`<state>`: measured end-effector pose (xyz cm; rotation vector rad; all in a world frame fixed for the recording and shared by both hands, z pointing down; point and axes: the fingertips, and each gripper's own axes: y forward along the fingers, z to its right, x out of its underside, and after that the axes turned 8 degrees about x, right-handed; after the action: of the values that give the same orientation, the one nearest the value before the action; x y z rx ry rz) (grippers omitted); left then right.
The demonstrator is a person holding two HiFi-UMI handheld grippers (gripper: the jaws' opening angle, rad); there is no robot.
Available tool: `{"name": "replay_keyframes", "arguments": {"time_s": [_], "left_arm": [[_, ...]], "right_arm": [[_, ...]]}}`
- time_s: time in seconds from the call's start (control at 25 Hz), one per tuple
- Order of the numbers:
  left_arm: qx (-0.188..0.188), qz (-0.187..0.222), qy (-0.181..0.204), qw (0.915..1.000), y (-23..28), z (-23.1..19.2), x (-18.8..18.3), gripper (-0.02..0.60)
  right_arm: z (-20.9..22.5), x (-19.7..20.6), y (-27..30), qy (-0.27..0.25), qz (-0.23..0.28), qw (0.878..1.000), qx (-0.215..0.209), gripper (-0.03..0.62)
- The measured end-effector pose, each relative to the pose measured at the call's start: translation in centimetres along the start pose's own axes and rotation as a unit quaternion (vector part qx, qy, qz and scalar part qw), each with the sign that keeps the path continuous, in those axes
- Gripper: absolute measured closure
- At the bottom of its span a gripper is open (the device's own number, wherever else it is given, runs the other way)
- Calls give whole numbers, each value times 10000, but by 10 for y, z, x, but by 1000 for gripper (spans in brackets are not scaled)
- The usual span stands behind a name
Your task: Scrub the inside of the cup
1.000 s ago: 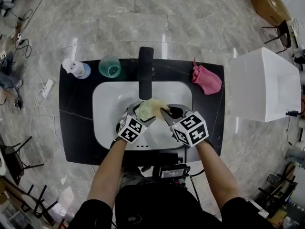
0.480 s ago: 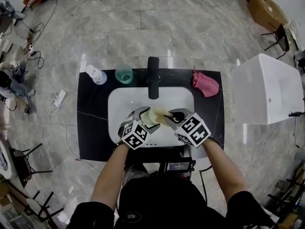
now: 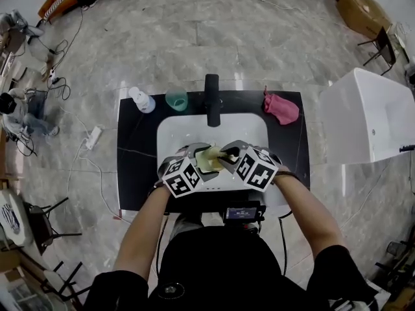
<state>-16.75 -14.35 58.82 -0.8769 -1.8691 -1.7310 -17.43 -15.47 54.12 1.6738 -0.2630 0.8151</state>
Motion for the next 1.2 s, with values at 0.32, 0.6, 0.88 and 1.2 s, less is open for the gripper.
{"name": "replay_keyframes", "arguments": {"time_s": [0.32, 0.6, 0.88, 1.2], "left_arm": [[144, -161, 299, 9993, -14, 13, -4, 215], [-246, -394, 731, 9962, -15, 9, 1, 215], [-833, -642, 1006, 9894, -13, -3, 4, 215], [-1628, -904, 1219, 9749, -9, -16, 6, 215]], "right_arm": [[-26, -8, 11, -1796, -198, 9835, -72, 551], [-34, -7, 23, -787, -210, 9964, -242, 551], [-23, -15, 22, 786, -289, 9957, -399, 551], [-13, -12, 27, 2400, -453, 9683, -529, 551]]}}
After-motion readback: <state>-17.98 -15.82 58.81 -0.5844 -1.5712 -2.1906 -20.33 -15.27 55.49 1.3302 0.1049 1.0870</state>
